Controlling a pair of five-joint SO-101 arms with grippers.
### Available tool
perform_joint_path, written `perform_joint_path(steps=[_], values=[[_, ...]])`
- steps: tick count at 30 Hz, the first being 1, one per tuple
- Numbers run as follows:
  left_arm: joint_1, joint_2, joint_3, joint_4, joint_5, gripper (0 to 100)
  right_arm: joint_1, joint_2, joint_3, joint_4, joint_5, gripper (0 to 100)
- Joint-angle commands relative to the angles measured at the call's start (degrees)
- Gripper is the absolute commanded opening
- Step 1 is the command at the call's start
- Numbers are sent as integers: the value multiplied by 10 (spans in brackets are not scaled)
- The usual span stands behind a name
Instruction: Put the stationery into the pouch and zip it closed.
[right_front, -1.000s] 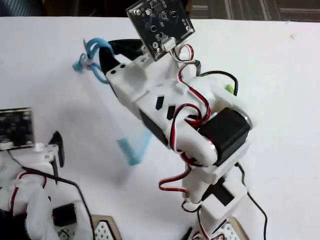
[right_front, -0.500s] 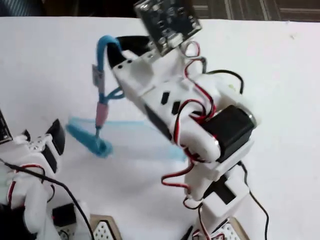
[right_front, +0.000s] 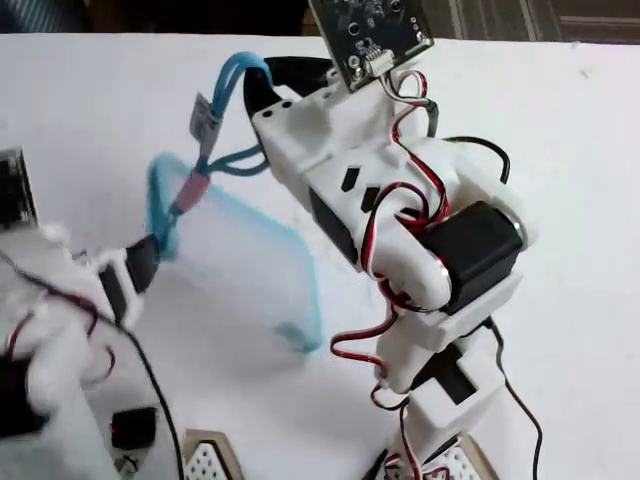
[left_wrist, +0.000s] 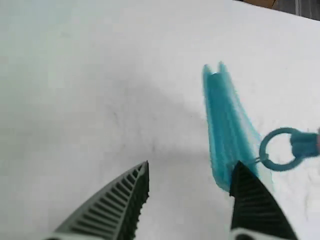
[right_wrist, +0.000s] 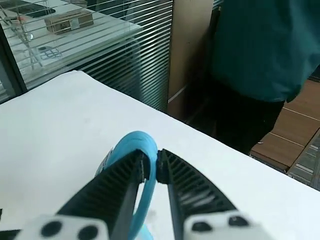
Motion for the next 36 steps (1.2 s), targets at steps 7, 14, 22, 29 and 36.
perform_joint_path(steps=[7, 14, 22, 29, 36], values=[[-66, 177, -177, -75, 116, 299, 22, -29, 1, 9, 5, 17], [-7, 342, -370, -108, 57, 298, 22, -45, 6, 9, 8, 17], [120, 528, -476, 6, -76, 299, 22, -50, 6, 9, 9, 17], [102, 609, -386, 13, -179, 255, 22, -46, 6, 9, 9, 17], [104, 609, -367, 13, -184, 108, 22, -44, 6, 8, 9, 17]])
